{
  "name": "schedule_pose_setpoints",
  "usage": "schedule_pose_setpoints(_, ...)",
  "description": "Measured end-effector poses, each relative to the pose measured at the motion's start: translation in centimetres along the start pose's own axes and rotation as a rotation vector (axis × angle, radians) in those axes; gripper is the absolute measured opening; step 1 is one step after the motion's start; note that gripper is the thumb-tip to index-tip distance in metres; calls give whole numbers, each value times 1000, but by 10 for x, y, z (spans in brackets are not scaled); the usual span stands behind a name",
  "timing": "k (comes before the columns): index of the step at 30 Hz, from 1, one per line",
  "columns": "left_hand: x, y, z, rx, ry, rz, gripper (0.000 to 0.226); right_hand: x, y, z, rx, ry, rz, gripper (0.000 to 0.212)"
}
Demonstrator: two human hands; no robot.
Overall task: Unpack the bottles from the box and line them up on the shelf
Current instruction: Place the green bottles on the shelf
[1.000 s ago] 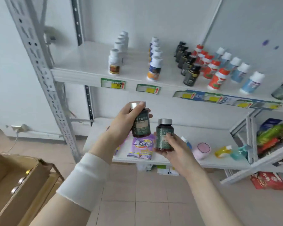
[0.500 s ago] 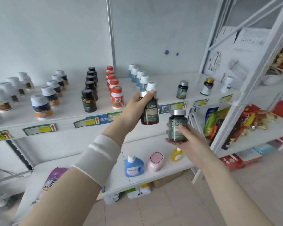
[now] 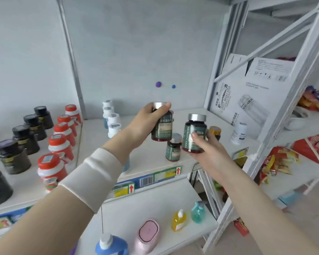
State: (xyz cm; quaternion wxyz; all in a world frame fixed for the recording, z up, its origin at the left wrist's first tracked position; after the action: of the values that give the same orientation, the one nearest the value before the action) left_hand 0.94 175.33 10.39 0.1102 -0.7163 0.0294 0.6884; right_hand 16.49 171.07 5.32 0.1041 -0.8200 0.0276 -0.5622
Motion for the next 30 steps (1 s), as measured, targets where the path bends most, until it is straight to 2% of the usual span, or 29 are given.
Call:
schedule_pose_setpoints(4,-1,-55,-1,-67,-140,16,34,6,-61,24,15,97,-18,48)
schedule_pose_setpoints(10,2,-126,15,-184,-214,43,25,11,-145,35,245,390,-32,45)
schedule_pose_setpoints(16,16,-184,49,-342,-347,99,30,-14,-215,19,407,594,-85,53)
schedule_pose_setpoints(21,42,-228,80,-364,-482,206,29,-55,-259,0,500,696,-135,52)
schedule_pose_setpoints(25,63,-261,101,-365,-643,266,40,-85,-283,-9,519,794,-132,49)
schedule_pose_setpoints(30,86,-294,117,-299,-718,319,40,-117,-309,-8,510,882,-131,54)
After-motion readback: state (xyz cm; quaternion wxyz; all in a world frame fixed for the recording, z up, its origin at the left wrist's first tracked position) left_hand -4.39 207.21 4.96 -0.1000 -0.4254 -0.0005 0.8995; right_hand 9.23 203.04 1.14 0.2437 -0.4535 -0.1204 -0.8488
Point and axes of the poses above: each hand's wrist, its own y-axis away from the middle knuckle, its own z-axis out of the back of the hand, x = y × z, the point moved 6 cm from there along -y, towards the middle knuckle, and after that the axes turned 6 degrees about z, right-handed, at the moved point
